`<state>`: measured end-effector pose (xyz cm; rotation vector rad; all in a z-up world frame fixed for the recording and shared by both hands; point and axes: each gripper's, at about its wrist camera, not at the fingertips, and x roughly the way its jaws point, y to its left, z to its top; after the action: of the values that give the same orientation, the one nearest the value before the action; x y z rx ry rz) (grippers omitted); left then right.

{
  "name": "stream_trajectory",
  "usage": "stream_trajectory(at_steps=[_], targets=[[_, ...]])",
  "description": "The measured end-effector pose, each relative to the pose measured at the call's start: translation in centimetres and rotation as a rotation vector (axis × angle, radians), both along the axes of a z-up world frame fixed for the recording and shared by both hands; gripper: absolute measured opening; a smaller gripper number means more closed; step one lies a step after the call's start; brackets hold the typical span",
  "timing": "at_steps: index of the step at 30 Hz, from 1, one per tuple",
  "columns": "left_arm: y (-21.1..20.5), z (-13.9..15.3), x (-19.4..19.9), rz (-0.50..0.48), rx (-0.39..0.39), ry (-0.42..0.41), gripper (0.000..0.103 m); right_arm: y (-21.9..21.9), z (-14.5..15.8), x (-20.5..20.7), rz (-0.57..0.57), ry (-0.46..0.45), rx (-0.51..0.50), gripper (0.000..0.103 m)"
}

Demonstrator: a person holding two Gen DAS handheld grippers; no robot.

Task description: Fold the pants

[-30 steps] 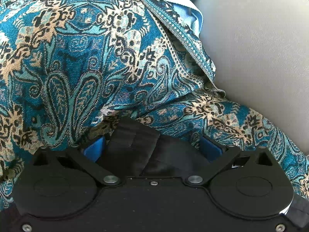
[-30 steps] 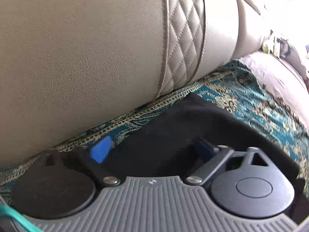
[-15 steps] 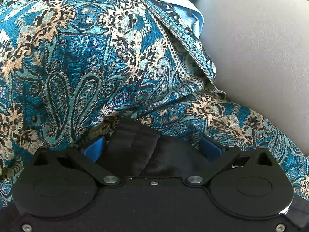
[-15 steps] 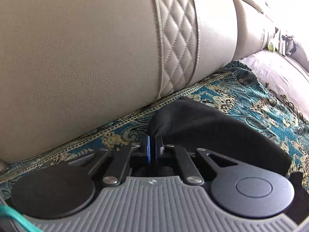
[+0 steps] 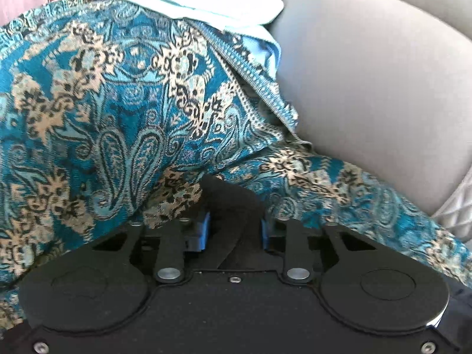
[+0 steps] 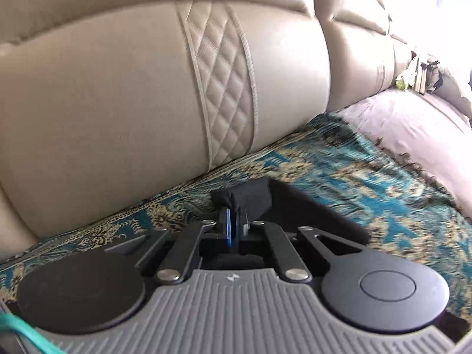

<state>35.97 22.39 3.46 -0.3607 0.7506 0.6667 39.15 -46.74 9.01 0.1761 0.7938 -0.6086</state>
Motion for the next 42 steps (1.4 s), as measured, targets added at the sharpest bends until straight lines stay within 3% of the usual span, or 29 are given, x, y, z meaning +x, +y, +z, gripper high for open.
stream_trajectory(at_steps=[10, 18, 21, 25, 27, 30, 37, 42], targets=[[-1.9, 6.0, -7.7, -0.157, 0.049, -0.088, 0.021, -2.0, 4.9, -10.4, -0.013, -0.069, 0.009, 0.005], [-3.5, 6.3, -16.7, -0.249, 0.066, -0.113, 0.019, -5.7, 4.6, -20.0, -0.109, -0.056, 0.053, 0.003], [-3.3, 5.9, -19.0, -0.259, 0.043, -0.108, 0.019, -6.8, 3.8, -23.1, -0.079, -0.087, 0.180, 0.005], [-2.5, 5.7, -20.5, -0.241, 0.019, -0.106, 0.019, -6.1, 2.3, -24.7, 0.029, -0.120, 0.343, 0.020], [-2.2, 5.9, -20.8, -0.234, 0.006, -0.112, 0.019, -4.6, 1.4, -24.4, 0.093, -0.122, 0.414, 0.042], [-2.0, 6.1, -21.3, -0.238, 0.017, -0.117, 0.019, -1.6, 0.2, -24.2, 0.198, -0.133, 0.537, 0.060], [-1.3, 5.7, -21.4, -0.226, 0.001, -0.109, 0.019, 8.0, -2.7, -22.7, 0.366, -0.092, 0.871, 0.068], [-0.7, 5.6, -21.4, -0.234, -0.017, -0.113, 0.018, 14.0, -4.0, -21.8, 0.427, -0.074, 0.976, 0.070]])
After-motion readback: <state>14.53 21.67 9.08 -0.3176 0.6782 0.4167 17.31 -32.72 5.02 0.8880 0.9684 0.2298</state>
